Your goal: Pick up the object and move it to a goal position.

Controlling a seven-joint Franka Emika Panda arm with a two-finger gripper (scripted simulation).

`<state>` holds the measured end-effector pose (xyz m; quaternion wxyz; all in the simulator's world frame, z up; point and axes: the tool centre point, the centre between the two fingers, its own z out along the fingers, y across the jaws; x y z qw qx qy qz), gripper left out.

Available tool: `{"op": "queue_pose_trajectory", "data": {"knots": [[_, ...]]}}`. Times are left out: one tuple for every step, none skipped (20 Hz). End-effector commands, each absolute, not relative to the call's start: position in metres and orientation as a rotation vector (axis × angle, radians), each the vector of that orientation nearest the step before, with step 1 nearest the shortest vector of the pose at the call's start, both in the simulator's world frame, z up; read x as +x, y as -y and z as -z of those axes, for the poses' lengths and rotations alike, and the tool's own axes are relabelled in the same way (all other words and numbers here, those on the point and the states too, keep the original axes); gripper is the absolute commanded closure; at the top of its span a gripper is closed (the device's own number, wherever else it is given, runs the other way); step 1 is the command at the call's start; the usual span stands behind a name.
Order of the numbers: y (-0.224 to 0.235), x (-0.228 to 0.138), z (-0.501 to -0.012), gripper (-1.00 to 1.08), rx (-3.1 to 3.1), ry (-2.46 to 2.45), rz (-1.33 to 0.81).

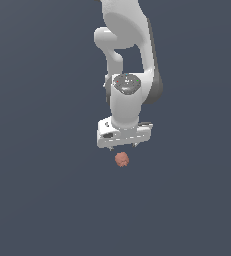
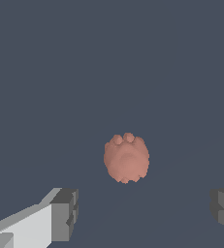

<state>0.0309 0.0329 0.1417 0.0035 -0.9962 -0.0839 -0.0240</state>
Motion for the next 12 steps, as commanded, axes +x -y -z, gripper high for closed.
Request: {"op": "queue_pose_trajectory", "data": {"knots": [[-0.033,0.033,-0.126,-0.92,-3.119,0.340,0.052],[-0.033,0.034,-0.120,-0.92,-3.117,0.368,0.044],[-0.033,0.034,-0.115,-0.92,-3.115,0.394,0.036],[-0.033,0.035,-0.110,-0.92,-3.112,0.418,0.029],[-0.033,0.035,-0.105,-0.92,-3.110,0.439,0.023],[-0.033,0.035,-0.102,-0.92,-3.107,0.458,0.018],[-0.033,0.036,-0.098,-0.92,-3.105,0.474,0.013],[-0.033,0.036,-0.095,-0.92,-3.103,0.487,0.009],[-0.034,0.036,-0.093,-0.92,-3.102,0.498,0.006],[-0.034,0.036,-0.091,-0.92,-3.100,0.507,0.003],[-0.034,0.036,-0.090,-0.92,-3.099,0.513,0.001],[-0.034,0.036,-0.089,-0.92,-3.099,0.517,0.000]]}}
